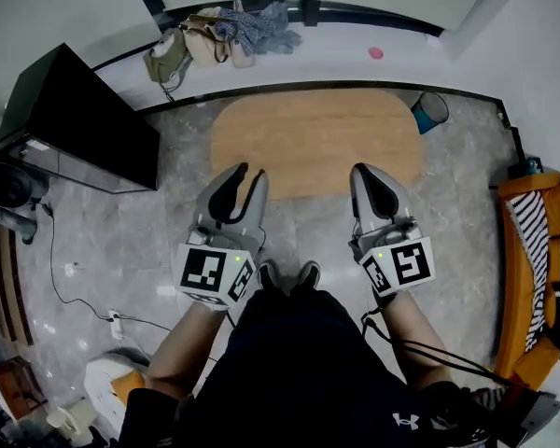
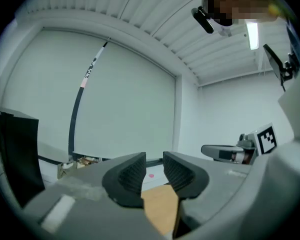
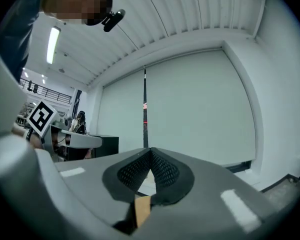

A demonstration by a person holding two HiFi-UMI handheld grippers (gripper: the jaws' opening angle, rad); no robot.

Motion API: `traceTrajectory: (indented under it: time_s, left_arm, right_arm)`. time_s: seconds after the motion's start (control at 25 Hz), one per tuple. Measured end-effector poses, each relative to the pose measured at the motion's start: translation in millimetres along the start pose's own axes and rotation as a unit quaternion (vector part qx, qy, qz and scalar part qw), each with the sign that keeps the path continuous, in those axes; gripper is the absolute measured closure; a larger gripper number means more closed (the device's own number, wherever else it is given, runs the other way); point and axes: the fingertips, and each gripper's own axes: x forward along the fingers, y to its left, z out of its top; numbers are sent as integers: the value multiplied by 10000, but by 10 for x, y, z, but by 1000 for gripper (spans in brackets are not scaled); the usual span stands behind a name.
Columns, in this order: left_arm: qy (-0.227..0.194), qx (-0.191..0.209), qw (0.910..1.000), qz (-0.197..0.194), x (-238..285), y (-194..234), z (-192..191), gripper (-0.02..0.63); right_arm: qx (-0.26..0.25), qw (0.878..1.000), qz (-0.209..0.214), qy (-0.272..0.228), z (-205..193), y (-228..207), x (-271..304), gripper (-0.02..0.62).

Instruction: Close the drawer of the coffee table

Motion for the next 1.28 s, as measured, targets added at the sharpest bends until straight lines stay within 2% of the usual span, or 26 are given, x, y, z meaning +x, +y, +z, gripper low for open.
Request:
traceTrajectory:
  time_s: [0.16, 0.4, 0.44, 0.48, 0.52, 0.72, 1.28]
  left_arm:
    - [-373, 88, 9993, -51, -134, 28, 325, 489]
    - [-739, 199, 9969, -162, -221, 16, 664, 503]
    - [-770, 218, 9966, -176, -230, 20, 683, 512]
    - [-793, 241, 9964, -190, -242, 16, 693, 571]
    - [-805, 281, 9961, -211, -256, 6, 693, 604]
    - [-763, 527, 9952, -310, -339, 29, 631, 604]
    - [-497, 496, 9973, -205, -485, 401, 419, 604]
  right_arm:
    - [-338, 9991, -4, -275, 350, 136, -23, 595]
    - [-448, 9976, -132, -510, 633, 172, -86, 595]
    - [-433, 9977, -139, -496, 636, 184, -77, 595]
    - [-415, 9980, -146, -462, 626, 197, -72, 595]
    - [-403, 9982, -153, -419, 608, 212, -70, 595]
    - [-373, 9986, -145, -359, 543, 352, -30, 595]
    - [-366, 9988, -192, -269, 407, 704, 91, 595]
